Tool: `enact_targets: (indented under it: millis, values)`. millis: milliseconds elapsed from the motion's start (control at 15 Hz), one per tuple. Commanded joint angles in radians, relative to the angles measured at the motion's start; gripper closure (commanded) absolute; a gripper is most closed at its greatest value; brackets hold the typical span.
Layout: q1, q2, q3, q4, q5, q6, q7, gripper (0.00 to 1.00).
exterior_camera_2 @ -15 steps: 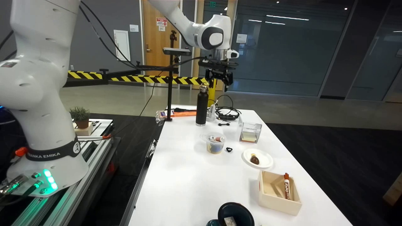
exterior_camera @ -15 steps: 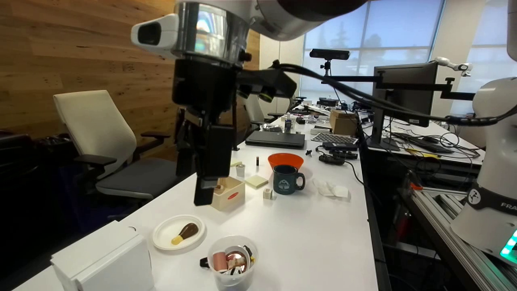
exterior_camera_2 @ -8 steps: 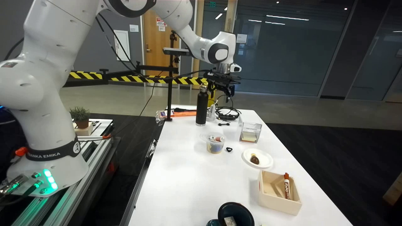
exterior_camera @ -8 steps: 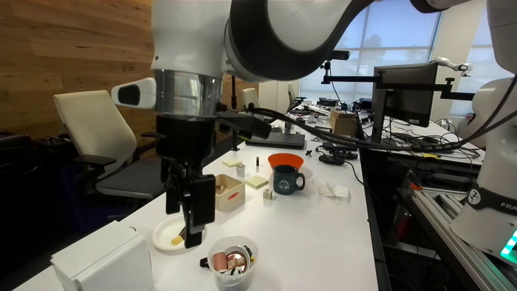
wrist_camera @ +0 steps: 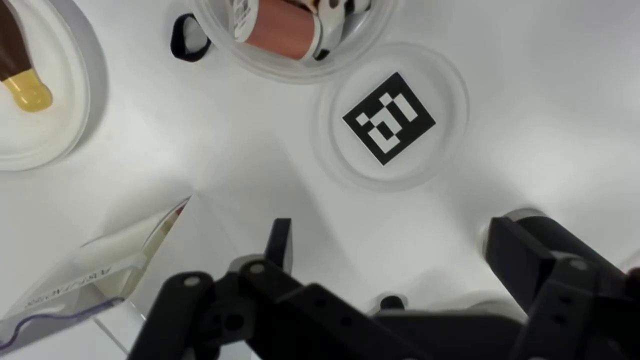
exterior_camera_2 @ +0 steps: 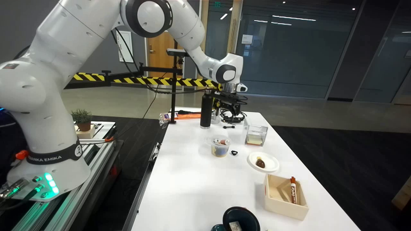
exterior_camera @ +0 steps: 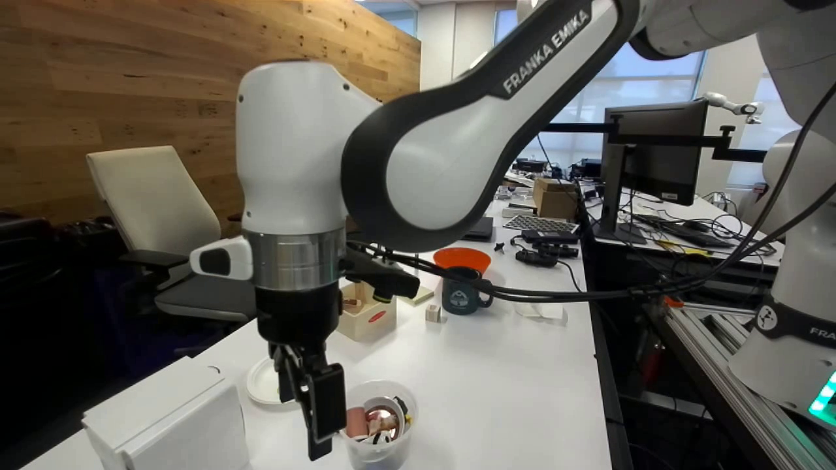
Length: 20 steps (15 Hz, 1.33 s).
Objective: Put the lid on the clear bowl.
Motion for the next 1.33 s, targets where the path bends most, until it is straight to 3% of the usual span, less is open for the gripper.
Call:
enact_targets:
  millis: [0,467,1267]
  values:
    - [-0.031,0.063,-0.007,0.017,-0.027,0.076,-0.04,0.0]
    - [-0.043,0.138,0.006,-0.02,-0.031,0.258,-0.056,0.0]
    - [-0.045,0.118,-0.011,-0.074,-0.089,0.225,-0.061,0.0]
